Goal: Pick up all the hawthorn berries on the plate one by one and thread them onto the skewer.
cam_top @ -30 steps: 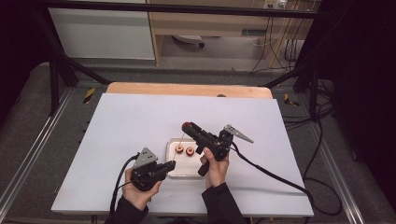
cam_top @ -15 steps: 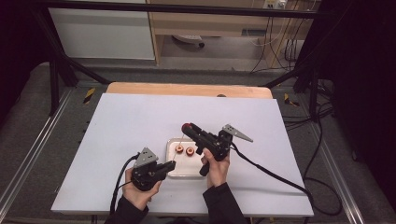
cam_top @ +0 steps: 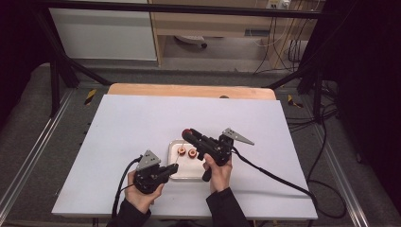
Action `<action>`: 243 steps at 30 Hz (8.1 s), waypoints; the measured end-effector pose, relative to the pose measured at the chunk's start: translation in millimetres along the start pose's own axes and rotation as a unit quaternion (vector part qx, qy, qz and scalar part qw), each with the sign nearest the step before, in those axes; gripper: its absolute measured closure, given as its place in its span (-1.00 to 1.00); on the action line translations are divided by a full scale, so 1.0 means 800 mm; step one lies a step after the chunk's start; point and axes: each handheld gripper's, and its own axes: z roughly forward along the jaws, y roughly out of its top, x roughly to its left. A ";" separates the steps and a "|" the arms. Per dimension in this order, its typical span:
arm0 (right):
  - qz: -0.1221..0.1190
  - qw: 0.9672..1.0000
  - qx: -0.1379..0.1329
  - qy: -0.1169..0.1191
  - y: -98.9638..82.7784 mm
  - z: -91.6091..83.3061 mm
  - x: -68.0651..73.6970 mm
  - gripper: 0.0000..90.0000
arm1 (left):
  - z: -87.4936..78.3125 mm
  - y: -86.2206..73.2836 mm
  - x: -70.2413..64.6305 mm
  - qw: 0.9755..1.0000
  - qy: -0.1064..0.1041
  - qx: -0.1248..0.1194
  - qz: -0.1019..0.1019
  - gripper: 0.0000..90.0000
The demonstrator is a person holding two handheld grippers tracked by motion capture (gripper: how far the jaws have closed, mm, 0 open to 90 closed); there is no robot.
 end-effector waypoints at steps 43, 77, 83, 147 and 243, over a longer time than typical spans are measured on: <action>0.101 0.995 -0.001 -0.013 -0.006 0.008 -0.006 0.36 | -0.007 0.004 0.000 1.000 0.012 0.003 0.004 0.97; 0.054 0.998 0.001 -0.039 -0.023 0.004 0.005 0.37 | -0.002 0.000 0.002 1.000 0.010 0.008 -0.018 0.97; 0.056 0.998 0.004 -0.031 -0.025 0.003 0.006 0.38 | 0.001 -0.001 -0.002 1.000 0.011 0.013 -0.003 0.97; 0.178 0.983 -0.033 -0.036 0.029 -0.023 -0.026 0.40 | -0.023 0.006 0.009 0.999 0.020 0.030 0.034 0.98; 0.151 0.988 -0.007 0.019 0.000 -0.026 -0.012 0.38 | -0.017 0.015 -0.024 1.000 0.000 0.000 -0.006 0.97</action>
